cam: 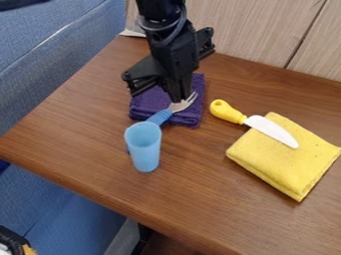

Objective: Put up the blue glass

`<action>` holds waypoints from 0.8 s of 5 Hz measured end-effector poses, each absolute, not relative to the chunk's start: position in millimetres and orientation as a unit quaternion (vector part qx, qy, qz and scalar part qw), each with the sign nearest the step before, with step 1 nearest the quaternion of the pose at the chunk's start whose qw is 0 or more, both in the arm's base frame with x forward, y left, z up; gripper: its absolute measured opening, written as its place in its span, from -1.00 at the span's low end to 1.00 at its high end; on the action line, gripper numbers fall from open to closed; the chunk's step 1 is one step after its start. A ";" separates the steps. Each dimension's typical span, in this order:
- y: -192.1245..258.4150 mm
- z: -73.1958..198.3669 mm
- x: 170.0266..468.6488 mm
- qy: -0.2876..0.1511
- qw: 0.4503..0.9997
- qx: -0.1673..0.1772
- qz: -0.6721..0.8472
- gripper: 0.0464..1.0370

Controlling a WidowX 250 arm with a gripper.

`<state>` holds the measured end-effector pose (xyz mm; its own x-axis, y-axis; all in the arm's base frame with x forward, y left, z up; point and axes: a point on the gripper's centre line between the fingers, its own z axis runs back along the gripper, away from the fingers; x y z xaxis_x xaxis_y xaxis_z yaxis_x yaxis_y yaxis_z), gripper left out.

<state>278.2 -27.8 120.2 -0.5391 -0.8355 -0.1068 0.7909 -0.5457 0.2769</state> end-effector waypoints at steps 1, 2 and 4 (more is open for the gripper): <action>-25.3 121.6 278.1 -0.090 0.470 0.115 -0.870 -0.65; -20.4 123.0 273.1 -0.072 0.477 0.112 -0.869 -0.13; -20.8 124.6 270.9 -0.073 0.479 0.109 -0.868 0.94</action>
